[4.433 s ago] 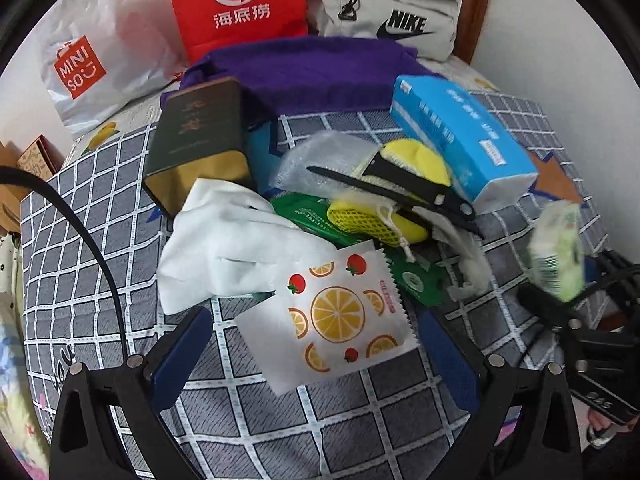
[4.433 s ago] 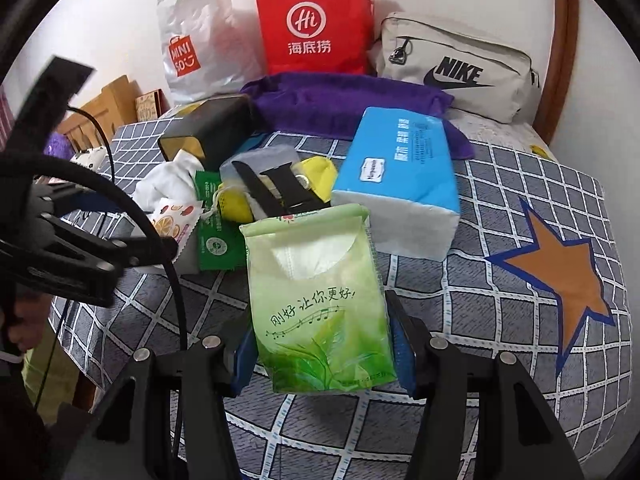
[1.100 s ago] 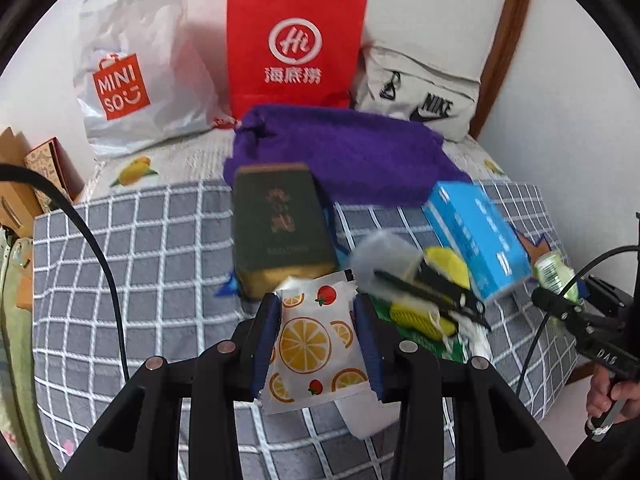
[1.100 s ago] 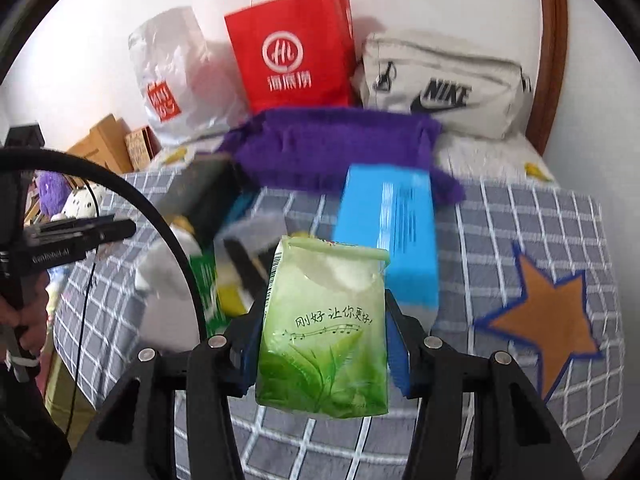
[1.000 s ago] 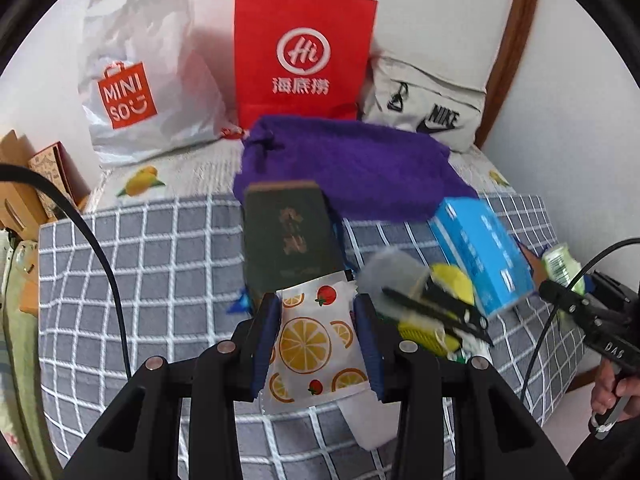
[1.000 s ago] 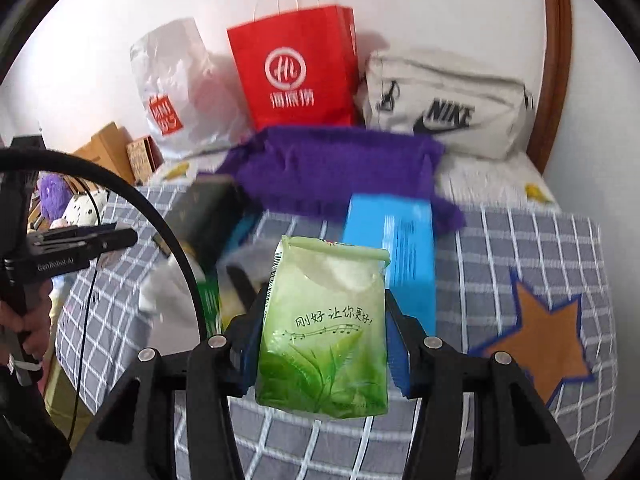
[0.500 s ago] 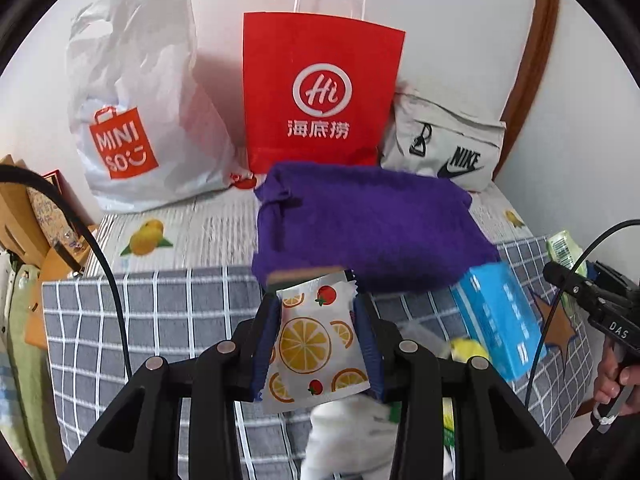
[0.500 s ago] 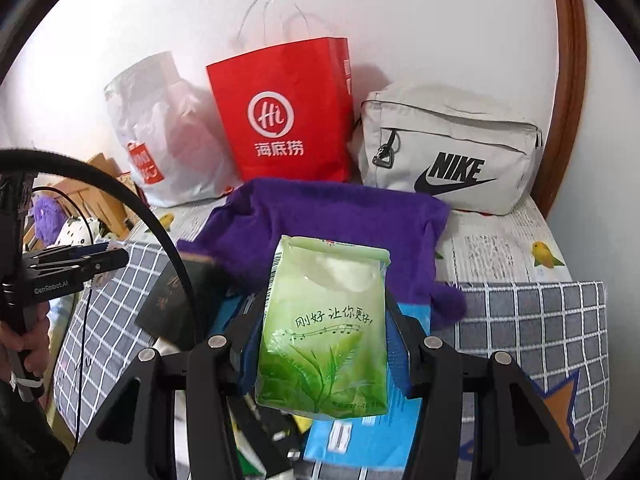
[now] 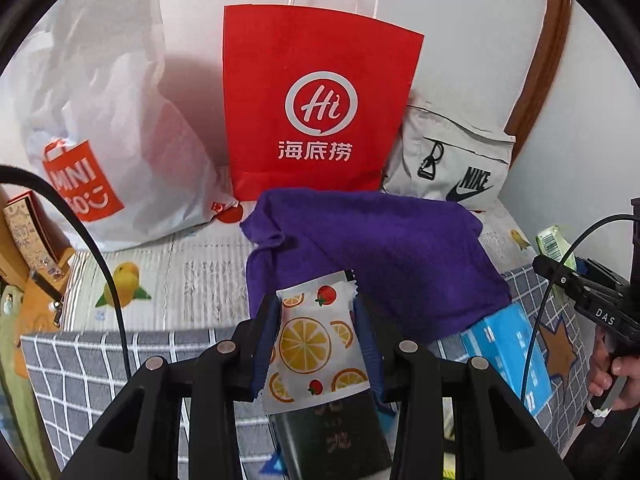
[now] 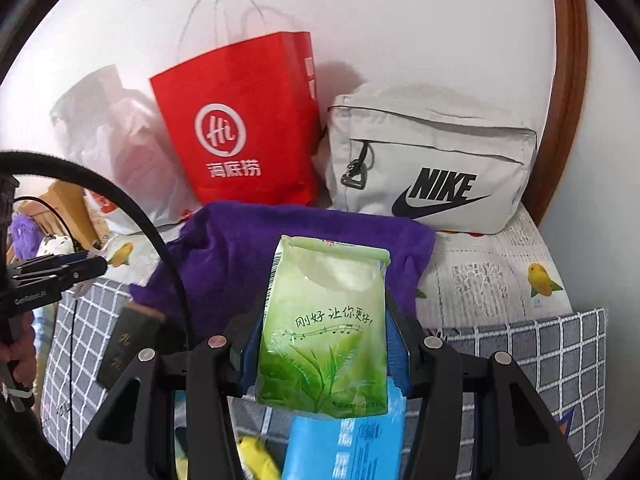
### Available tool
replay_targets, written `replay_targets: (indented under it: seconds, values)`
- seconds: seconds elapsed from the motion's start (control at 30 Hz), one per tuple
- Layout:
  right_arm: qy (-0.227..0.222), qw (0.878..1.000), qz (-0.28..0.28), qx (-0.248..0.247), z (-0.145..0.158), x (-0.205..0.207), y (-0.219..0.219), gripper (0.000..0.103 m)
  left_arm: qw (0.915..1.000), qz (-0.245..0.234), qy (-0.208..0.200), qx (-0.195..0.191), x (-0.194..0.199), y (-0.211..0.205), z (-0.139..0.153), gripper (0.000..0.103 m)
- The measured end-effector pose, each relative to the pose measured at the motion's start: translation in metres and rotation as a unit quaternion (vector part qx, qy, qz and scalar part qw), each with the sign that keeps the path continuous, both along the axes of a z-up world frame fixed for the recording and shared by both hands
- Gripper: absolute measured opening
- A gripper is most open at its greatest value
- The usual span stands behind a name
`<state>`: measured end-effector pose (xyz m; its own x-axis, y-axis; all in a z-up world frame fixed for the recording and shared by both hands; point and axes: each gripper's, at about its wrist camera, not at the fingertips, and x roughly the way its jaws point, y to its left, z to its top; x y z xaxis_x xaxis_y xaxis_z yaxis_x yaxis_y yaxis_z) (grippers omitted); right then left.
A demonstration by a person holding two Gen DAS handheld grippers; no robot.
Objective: Organize soft objects
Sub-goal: 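Carry the green packet with the right tool while the left tool carries its packet to the purple towel, then open the right tool over the purple towel while the left tool releases the orange-print packet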
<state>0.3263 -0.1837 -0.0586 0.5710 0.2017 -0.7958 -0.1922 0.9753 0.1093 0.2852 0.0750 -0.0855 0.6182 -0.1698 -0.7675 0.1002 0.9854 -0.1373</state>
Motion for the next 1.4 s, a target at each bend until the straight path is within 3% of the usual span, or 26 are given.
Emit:
replay_targets:
  seconds: [0.5,0.87,1.2,1.3,1.4]
  values:
    - [0.03,0.999,0.004,-0.019,-0.035,0.066,0.013,0.052,0.9993,-0.023,0.026,0.013,0.072,-0.01,-0.021,0.037]
    - [0.08,0.997,0.019,0.01,-0.066,0.105,0.016,0.052,0.9977,-0.03,0.061,0.006,0.111,-0.013,-0.048,0.037]
    - [0.13,0.991,0.011,-0.036,-0.11,0.136,0.021,0.052,0.9963,-0.038,0.077,0.002,0.134,-0.019,-0.062,0.037]
    - [0.139,0.989,0.011,-0.048,-0.119,0.138,0.021,0.055,0.996,-0.039,0.081,0.001,0.141,-0.021,-0.066,0.037]
    - [0.132,0.99,0.009,-0.054,-0.117,0.138,0.021,0.078,0.9956,-0.038,0.085,-0.001,0.15,-0.023,-0.07,0.037]
